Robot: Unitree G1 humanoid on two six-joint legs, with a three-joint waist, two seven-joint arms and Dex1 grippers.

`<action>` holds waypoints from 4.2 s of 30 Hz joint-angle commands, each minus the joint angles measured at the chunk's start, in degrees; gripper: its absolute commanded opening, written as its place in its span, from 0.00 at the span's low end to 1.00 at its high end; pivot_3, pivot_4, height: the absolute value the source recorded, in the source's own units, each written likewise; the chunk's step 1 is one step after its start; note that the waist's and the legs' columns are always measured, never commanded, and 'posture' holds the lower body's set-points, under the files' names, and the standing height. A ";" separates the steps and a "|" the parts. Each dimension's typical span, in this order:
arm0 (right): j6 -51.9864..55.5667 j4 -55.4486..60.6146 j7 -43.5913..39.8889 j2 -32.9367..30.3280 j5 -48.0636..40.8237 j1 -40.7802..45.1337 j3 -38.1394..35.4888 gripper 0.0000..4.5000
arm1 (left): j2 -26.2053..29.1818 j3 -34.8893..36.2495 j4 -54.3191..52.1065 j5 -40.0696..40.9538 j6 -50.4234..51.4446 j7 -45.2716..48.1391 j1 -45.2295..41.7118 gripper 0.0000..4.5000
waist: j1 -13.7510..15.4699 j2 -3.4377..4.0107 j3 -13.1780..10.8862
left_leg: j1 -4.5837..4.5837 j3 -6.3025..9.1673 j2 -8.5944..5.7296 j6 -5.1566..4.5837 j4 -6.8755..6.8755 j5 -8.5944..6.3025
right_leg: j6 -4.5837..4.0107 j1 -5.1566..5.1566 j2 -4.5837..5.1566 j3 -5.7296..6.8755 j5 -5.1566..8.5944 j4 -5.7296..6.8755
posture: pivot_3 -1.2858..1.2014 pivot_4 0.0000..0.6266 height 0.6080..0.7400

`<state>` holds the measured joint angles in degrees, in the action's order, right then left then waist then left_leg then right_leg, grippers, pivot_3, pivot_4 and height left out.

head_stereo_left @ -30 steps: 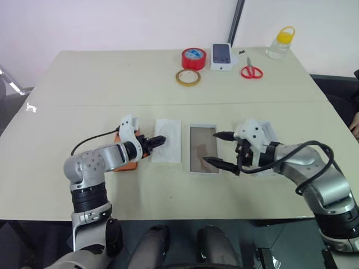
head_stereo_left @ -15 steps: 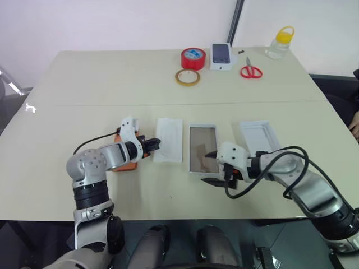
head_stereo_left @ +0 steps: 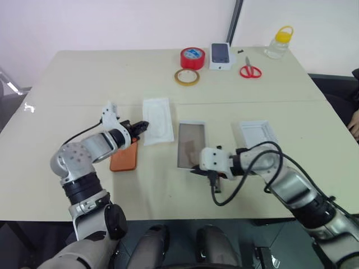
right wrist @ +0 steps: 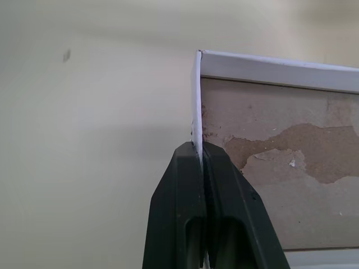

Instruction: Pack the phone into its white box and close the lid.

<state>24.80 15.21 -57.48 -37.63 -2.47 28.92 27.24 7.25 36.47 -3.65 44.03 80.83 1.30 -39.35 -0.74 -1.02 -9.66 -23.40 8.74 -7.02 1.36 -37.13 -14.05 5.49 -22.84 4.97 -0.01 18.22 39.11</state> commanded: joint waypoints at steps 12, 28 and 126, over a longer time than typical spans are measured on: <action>-5.08 -8.71 -0.34 7.23 5.14 8.21 0.10 0.77 | -1.39 -0.08 -5.86 2.59 4.16 -2.58 -1.13 0.00 | -0.04 -0.02 0.01 | -0.02 0.01 -0.01 0.01 0.00 0.00 | 0.01 -0.03 0.01 0.00 -0.01 0.00 | 0.52 0.24 1.00; -1.25 -2.68 -0.86 -1.86 2.13 2.97 -9.89 0.77 | -1.87 -10.21 -8.83 -2.27 8.85 -2.72 3.10 0.00 | 0.00 -0.03 0.01 | -0.01 -0.01 0.00 0.01 0.02 0.00 | 0.01 -0.03 0.00 -0.03 -0.01 0.02 | 0.52 0.24 1.00; 6.08 -36.01 13.38 36.53 20.85 24.96 11.77 0.00 | 10.64 -4.03 -9.57 5.49 11.67 10.03 15.56 0.97 | -1.43 0.06 0.21 | 0.12 -0.63 0.38 0.11 0.20 0.03 | -0.14 -0.48 -0.44 -0.75 -0.15 0.27 | 0.52 0.24 1.00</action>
<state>31.69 -21.24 -44.21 -1.69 17.86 52.88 39.46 18.45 31.69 -14.51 48.21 91.54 12.08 -23.08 -2.17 -0.96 -9.45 -23.28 8.11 -6.64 1.47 -36.92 -14.02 5.34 -23.32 4.53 -0.75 18.07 39.39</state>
